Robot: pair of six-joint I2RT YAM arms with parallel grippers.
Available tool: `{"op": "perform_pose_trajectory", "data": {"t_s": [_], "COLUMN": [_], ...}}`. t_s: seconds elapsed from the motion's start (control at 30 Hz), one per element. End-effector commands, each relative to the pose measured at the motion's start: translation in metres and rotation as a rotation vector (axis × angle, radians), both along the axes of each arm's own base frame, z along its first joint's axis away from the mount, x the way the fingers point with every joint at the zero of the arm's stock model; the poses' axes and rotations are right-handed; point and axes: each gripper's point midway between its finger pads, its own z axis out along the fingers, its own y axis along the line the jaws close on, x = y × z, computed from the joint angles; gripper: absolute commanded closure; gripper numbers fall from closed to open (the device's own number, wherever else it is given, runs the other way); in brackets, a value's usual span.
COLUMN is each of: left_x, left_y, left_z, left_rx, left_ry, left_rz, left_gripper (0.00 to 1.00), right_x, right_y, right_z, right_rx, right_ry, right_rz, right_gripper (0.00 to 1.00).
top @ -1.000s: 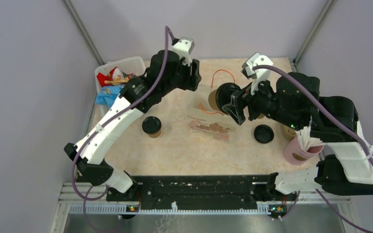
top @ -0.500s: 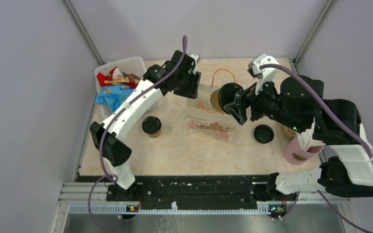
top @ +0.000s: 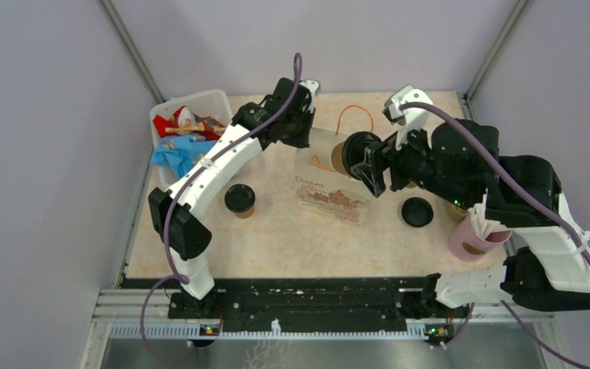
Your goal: Pack the takeout coffee
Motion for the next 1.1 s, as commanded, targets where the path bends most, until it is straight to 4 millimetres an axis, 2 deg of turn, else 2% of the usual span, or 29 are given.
{"op": "perform_pose_trajectory", "data": {"t_s": [0.0,0.03,0.2,0.4,0.43,0.57,0.8,1.07], "left_x": [0.023,0.025,0.024,0.010,0.007,-0.001,-0.008,-0.005], "left_y": [-0.005,-0.004,0.000,0.016,0.018,0.023,0.026,0.026], "left_z": [0.056,0.064,0.094,0.107,0.102,0.109,0.098,0.097], "left_rx": [-0.102,-0.116,-0.196,-0.279,-0.287,-0.337,-0.349,-0.318], "left_ry": [-0.269,-0.316,-0.509,-0.653,-0.663,-0.720,-0.725,-0.685], "left_rz": [-0.012,-0.011,-0.026,-0.002,-0.001,0.006,-0.008,0.003], "left_gripper": [0.97,1.00,1.00,1.00,1.00,1.00,1.00,1.00], "right_x": [0.011,0.012,0.015,0.014,0.014,0.011,0.001,-0.029], "right_y": [0.004,0.006,0.017,0.036,0.039,0.051,0.067,0.076], "right_z": [-0.004,-0.006,-0.012,-0.026,-0.030,-0.038,-0.043,-0.034], "right_rx": [-0.060,-0.071,-0.105,-0.125,-0.128,-0.132,-0.119,-0.024], "right_ry": [-0.018,-0.017,-0.011,0.011,0.016,0.031,0.060,0.150], "right_rz": [-0.031,-0.031,-0.015,0.038,0.050,0.092,0.178,0.286], "right_gripper": [0.37,0.37,0.37,0.37,0.37,0.38,0.39,0.40]}}
